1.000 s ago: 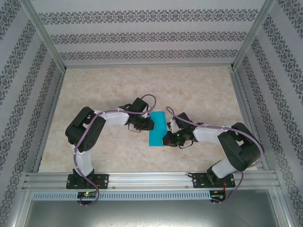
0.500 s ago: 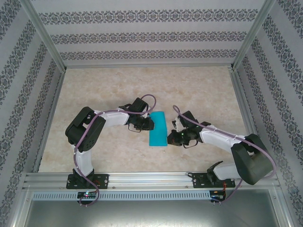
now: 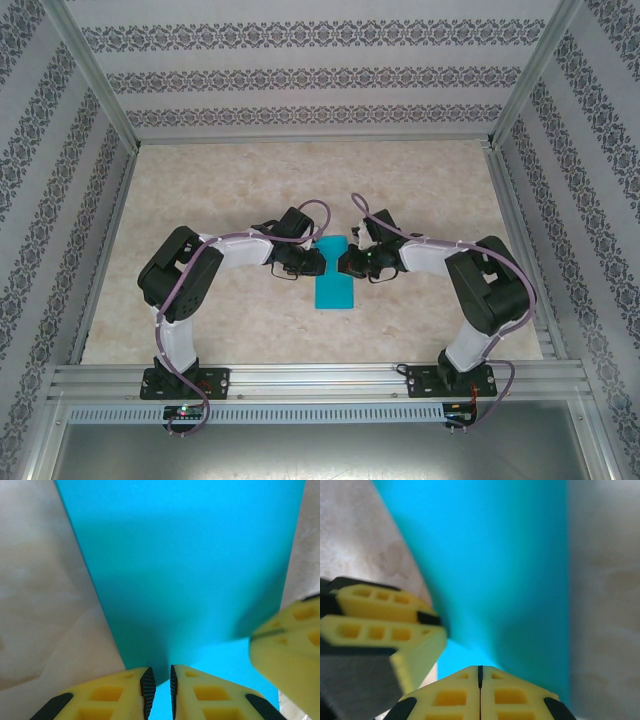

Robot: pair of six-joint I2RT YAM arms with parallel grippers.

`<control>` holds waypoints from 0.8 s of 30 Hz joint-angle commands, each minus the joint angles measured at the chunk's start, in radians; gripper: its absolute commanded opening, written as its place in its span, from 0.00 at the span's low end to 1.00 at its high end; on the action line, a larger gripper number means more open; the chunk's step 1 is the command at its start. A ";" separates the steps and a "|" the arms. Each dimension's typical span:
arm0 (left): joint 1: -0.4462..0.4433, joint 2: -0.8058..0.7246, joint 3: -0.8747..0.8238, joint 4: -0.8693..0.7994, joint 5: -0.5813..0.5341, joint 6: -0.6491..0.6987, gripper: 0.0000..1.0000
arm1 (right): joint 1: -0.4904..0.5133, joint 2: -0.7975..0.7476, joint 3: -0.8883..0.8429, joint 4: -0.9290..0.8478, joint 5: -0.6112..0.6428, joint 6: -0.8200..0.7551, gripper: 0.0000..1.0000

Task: Fold a paper plane with a square sheet of paper (pick it up from the middle)
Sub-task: Fold the square sheet of paper in half at the center of the table.

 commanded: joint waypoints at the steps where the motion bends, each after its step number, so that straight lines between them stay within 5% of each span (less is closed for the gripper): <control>1: -0.023 0.128 -0.078 -0.073 -0.150 0.038 0.25 | -0.023 0.042 0.010 0.014 0.021 -0.035 0.07; 13: -0.023 0.123 -0.090 -0.077 -0.159 0.037 0.25 | -0.120 -0.087 -0.120 -0.022 0.089 -0.075 0.06; 24: -0.023 0.112 -0.091 -0.084 -0.158 0.035 0.25 | -0.011 -0.109 0.002 0.029 0.024 0.003 0.06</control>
